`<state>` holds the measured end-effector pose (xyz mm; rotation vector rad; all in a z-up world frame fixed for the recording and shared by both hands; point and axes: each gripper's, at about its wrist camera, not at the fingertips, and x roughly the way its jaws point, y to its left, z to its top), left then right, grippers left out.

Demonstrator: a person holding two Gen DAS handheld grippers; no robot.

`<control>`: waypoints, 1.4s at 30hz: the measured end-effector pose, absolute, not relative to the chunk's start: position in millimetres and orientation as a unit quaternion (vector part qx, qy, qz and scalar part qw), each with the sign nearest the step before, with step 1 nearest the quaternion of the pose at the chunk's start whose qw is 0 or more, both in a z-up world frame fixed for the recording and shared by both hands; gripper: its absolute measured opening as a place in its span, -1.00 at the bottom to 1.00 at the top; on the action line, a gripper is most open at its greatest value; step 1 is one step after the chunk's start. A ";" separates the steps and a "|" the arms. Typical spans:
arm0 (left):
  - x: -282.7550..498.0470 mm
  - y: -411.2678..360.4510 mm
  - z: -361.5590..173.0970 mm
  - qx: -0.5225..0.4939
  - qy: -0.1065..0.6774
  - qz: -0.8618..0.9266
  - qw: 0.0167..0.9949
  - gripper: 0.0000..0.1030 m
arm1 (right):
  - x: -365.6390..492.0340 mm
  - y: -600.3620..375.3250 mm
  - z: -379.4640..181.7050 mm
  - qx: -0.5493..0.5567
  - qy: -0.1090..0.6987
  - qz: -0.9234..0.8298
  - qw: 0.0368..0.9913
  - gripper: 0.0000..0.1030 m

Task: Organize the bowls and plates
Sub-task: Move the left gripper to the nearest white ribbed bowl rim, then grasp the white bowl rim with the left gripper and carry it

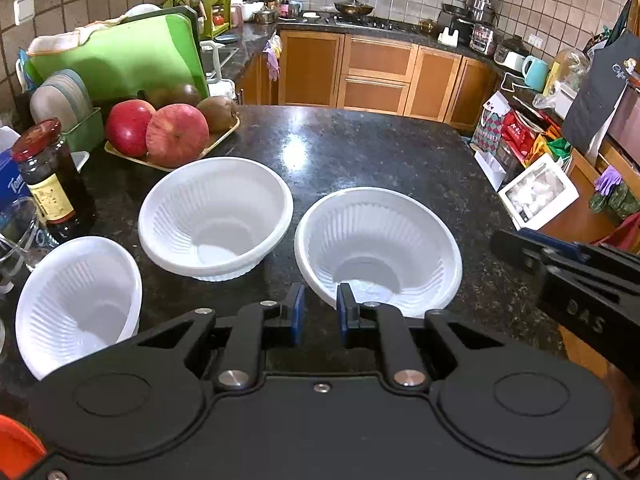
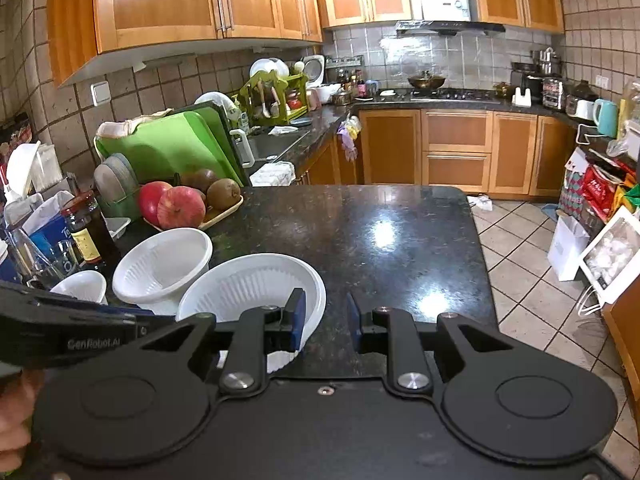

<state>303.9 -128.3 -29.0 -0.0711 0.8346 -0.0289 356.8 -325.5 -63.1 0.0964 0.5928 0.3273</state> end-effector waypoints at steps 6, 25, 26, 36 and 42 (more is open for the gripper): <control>311.9 -124.9 -30.5 -0.047 0.408 -0.011 0.912 -0.55 | 382.9 -321.3 -71.4 0.050 0.298 0.176 0.937 -0.53; 327.6 -128.9 -41.9 -0.052 0.423 0.011 0.905 -0.51 | 416.2 -307.4 -96.2 0.034 0.330 0.189 0.924 -0.53; 326.4 -128.0 -41.2 -0.056 0.422 0.010 0.905 -0.50 | 415.3 -308.4 -95.9 0.037 0.329 0.189 0.925 -0.53; 330.1 -128.7 -44.8 -0.051 0.424 0.004 0.904 -0.49 | 417.5 -303.4 -99.5 0.027 0.334 0.192 0.923 -0.53; 335.4 -134.1 -49.3 -0.044 0.428 -0.001 0.903 -0.49 | 418.3 -298.2 -102.6 0.021 0.338 0.197 0.920 -0.53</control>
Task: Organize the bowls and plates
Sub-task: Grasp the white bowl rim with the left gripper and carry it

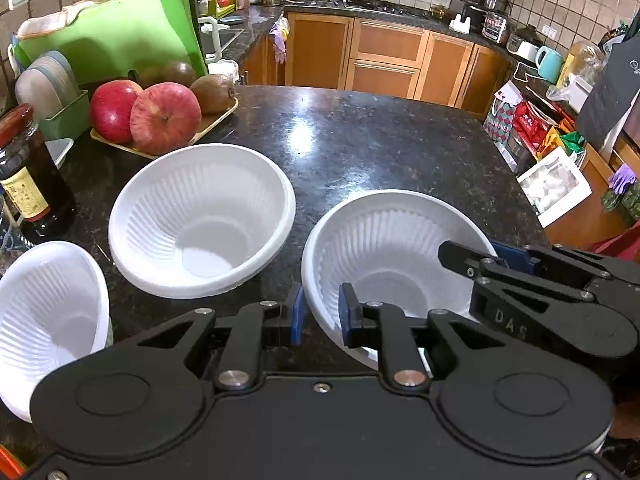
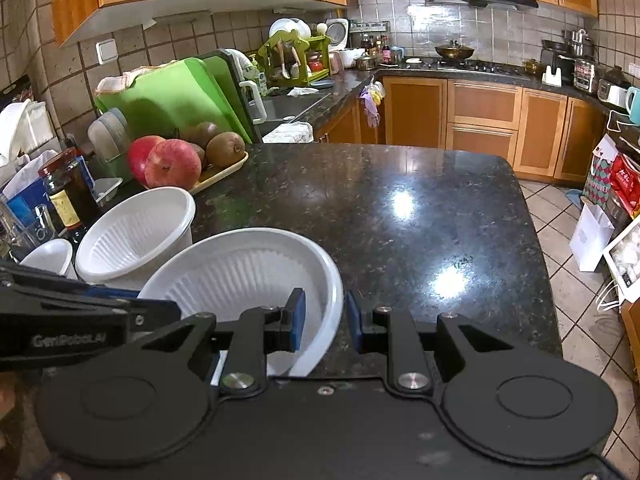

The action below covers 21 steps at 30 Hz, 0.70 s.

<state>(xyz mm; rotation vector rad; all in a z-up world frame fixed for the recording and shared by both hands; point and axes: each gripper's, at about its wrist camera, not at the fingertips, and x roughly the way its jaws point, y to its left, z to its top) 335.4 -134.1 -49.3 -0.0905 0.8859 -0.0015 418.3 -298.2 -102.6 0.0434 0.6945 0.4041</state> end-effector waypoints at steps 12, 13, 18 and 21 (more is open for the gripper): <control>316.6 -137.0 -41.6 -0.043 0.432 -0.013 0.901 -0.50 | 387.7 -303.1 -92.2 0.033 0.335 0.196 0.921 -0.48; 313.0 -138.0 -40.9 -0.041 0.434 -0.014 0.900 -0.50 | 380.8 -304.5 -90.0 0.034 0.334 0.195 0.921 -0.48; 285.9 -139.6 -33.0 -0.049 0.434 -0.032 0.899 -0.50 | 340.2 -312.6 -78.2 0.042 0.332 0.185 0.924 -0.47; 266.2 -141.2 -25.8 -0.048 0.428 -0.044 0.901 -0.50 | 316.8 -318.5 -73.3 0.058 0.335 0.181 0.923 -0.47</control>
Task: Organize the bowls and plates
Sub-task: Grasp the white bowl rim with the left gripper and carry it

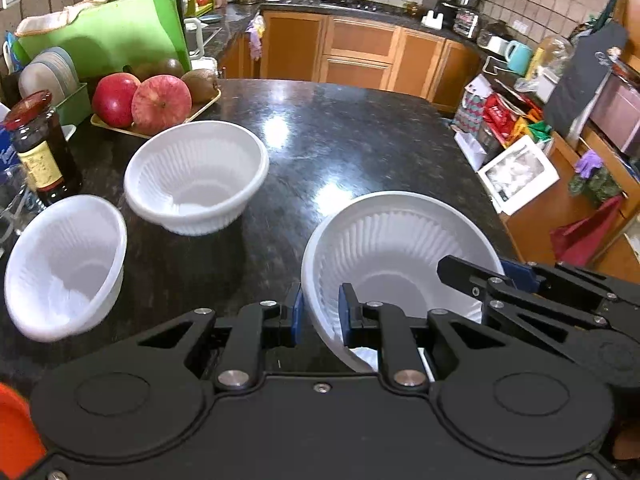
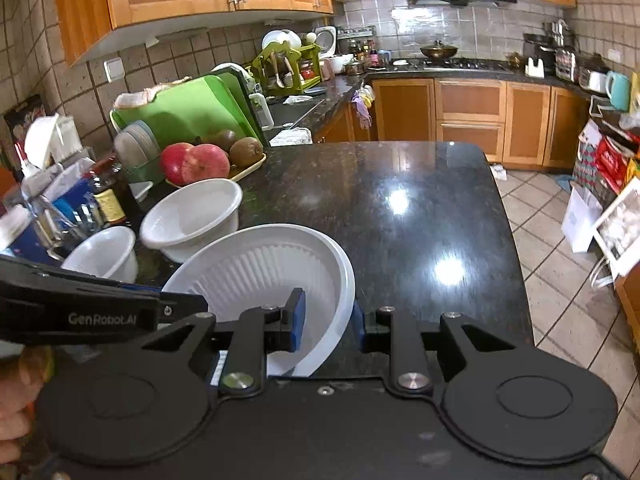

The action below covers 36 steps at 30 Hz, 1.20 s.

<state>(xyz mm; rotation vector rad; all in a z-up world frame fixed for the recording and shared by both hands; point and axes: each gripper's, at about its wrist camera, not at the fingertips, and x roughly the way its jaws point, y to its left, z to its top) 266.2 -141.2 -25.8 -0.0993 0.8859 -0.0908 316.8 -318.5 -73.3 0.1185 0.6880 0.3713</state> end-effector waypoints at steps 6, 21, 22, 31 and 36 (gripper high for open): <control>230.0 -143.4 -18.7 -0.044 0.416 -0.068 0.906 -0.49 | 267.8 -324.8 -68.5 0.087 0.340 0.162 0.922 -0.47; 185.5 -144.6 -35.9 -0.049 0.425 -0.081 0.900 -0.49 | 201.2 -322.5 -88.3 0.102 0.367 0.135 0.915 -0.44; 184.6 -144.8 -36.6 -0.051 0.424 -0.080 0.901 -0.49 | 201.7 -322.6 -88.2 0.103 0.366 0.135 0.915 -0.44; 191.0 -149.3 -44.8 -0.060 0.427 -0.065 0.900 -0.49 | 212.8 -326.8 -89.5 0.097 0.359 0.140 0.918 -0.44; 192.5 -151.8 -45.9 -0.063 0.425 -0.055 0.901 -0.49 | 218.5 -323.5 -91.5 0.090 0.358 0.145 0.918 -0.44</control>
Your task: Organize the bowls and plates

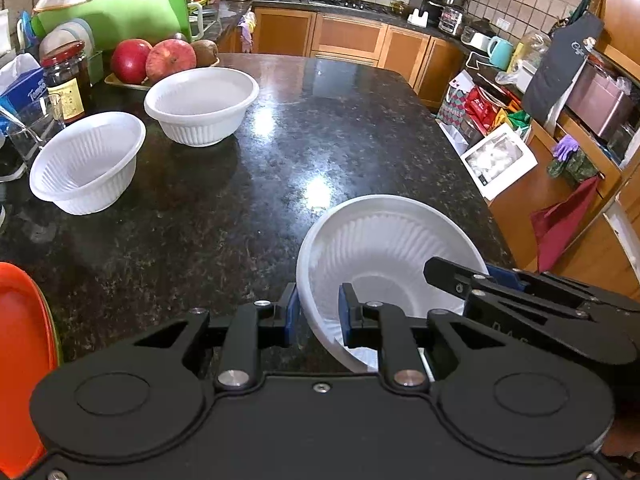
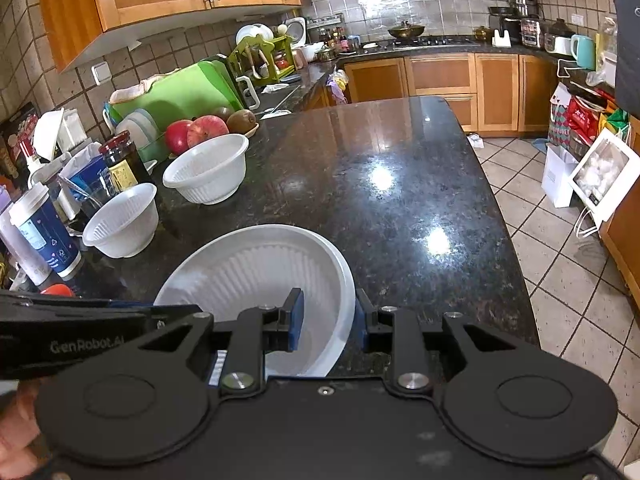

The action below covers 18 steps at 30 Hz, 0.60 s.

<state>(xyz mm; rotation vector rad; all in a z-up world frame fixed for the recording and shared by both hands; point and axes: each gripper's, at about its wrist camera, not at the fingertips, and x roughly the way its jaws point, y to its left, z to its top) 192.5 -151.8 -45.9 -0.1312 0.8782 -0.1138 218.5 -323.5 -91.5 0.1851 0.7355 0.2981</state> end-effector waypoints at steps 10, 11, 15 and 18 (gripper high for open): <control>194.4 -145.6 -43.4 -0.077 0.420 -0.041 0.903 -0.49 | 226.0 -329.3 -90.4 0.098 0.351 0.143 0.920 -0.43; 194.2 -144.8 -43.3 -0.079 0.420 -0.040 0.903 -0.49 | 226.2 -329.4 -89.9 0.099 0.350 0.142 0.921 -0.43; 193.6 -142.2 -42.5 -0.080 0.421 -0.032 0.903 -0.49 | 227.4 -330.3 -87.7 0.102 0.341 0.137 0.925 -0.43; 192.0 -139.8 -41.9 -0.084 0.423 -0.028 0.902 -0.49 | 228.0 -332.1 -85.1 0.105 0.333 0.135 0.927 -0.43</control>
